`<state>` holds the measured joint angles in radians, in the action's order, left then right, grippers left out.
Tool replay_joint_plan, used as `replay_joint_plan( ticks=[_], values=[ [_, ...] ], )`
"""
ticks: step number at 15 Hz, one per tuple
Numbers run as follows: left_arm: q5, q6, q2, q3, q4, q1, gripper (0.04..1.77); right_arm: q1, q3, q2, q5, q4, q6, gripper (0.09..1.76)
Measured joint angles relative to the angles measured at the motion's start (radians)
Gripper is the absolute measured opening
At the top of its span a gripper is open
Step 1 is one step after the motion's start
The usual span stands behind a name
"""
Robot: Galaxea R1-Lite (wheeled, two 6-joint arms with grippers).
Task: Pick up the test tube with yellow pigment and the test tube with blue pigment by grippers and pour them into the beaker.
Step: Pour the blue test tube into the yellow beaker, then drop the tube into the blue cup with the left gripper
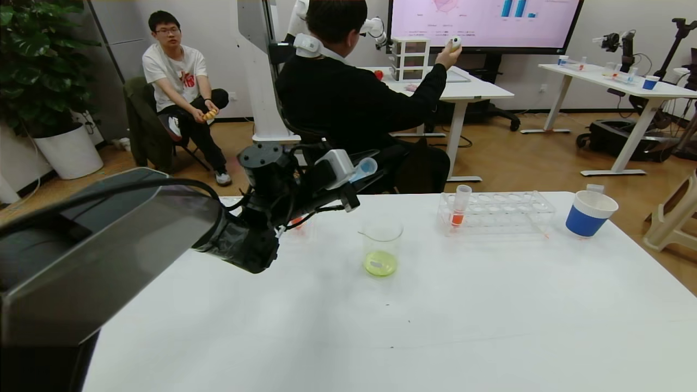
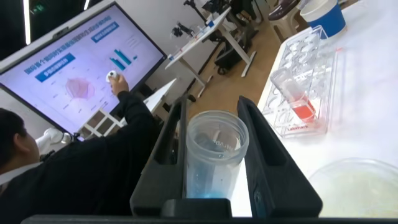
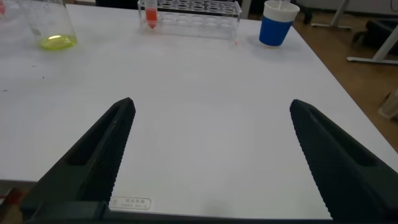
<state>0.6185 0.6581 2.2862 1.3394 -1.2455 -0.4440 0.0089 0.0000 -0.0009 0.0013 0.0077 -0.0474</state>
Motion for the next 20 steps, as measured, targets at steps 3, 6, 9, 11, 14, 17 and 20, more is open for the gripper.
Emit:
replay_joint_plan(
  ticks=[3,6,9,11,14,17,20],
  values=[
    [0.051,0.119,0.044,0.045,-0.001,-0.022,0.54,0.000,0.000,0.000,0.000,0.000,0.000,1.74],
    [0.104,0.247,0.072,0.052,0.010,-0.024,0.54,0.000,0.000,0.000,0.000,0.000,0.000,1.74],
    [0.117,0.339,0.092,0.053,0.010,-0.016,0.54,0.000,0.000,0.000,0.000,0.000,0.000,1.74],
    [0.122,0.385,0.099,0.055,0.010,-0.010,0.54,0.000,0.000,0.000,0.000,0.000,0.000,1.74],
    [0.148,0.449,0.109,0.063,0.011,-0.007,0.54,0.000,0.000,0.000,0.000,0.000,0.000,1.74],
    [0.184,0.514,0.121,0.076,0.012,-0.007,0.54,0.000,0.000,0.000,0.000,0.000,0.000,1.74],
    [0.203,0.565,0.133,0.081,0.009,-0.007,0.54,0.000,0.000,0.000,0.000,0.000,0.000,1.74]
  ],
)
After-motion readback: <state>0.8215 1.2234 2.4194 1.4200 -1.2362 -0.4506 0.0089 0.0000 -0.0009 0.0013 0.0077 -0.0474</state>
